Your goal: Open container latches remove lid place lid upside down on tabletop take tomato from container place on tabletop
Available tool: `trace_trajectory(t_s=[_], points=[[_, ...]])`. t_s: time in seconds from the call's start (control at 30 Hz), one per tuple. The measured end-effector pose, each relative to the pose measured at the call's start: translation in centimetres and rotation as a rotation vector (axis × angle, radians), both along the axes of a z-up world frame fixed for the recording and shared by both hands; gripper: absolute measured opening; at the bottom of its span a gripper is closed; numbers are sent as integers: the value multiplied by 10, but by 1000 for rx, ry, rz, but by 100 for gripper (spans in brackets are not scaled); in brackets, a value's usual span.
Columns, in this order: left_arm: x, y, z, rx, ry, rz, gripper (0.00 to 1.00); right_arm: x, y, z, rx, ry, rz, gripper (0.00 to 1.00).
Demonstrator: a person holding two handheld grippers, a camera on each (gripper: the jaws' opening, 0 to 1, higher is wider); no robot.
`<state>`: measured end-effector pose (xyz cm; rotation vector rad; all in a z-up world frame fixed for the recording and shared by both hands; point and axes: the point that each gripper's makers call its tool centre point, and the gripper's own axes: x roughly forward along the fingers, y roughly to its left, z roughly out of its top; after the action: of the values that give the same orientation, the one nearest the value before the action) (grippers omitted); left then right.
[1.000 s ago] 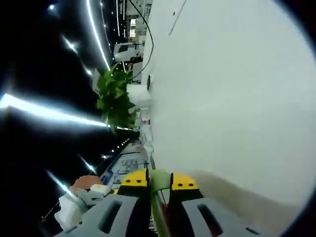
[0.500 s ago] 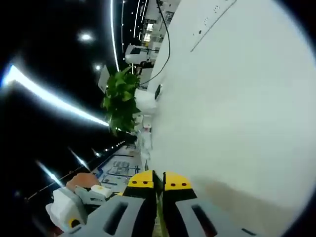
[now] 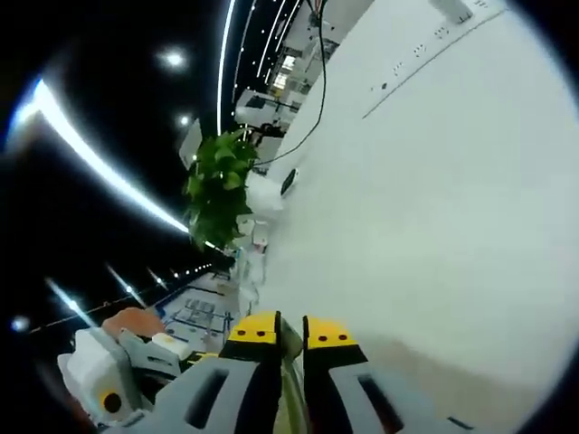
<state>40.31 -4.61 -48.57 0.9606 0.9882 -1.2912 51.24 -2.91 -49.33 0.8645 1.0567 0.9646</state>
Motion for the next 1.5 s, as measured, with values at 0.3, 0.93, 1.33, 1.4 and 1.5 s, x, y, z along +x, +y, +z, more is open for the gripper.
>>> trace_trajectory(t_s=[0.3, 0.93, 1.33, 1.4, 1.5], points=[[0, 0, 1, -7, -1, -1, 64, 6, 0, 3, -2, -19, -24, 8], [1, 0, 5, -138, -14, 33, 65, 3, -4, 17, -6, -77, -73, 10], [5, -9, 34, -348, -73, 73, 66, 3, -18, 39, -3, -132, -134, 10], [7, -7, 41, -389, -91, 91, 66, 2, -21, 44, -2, -143, -146, 10], [10, -1, 53, -448, -122, 120, 66, -1, -26, 54, -7, -173, -153, 10]])
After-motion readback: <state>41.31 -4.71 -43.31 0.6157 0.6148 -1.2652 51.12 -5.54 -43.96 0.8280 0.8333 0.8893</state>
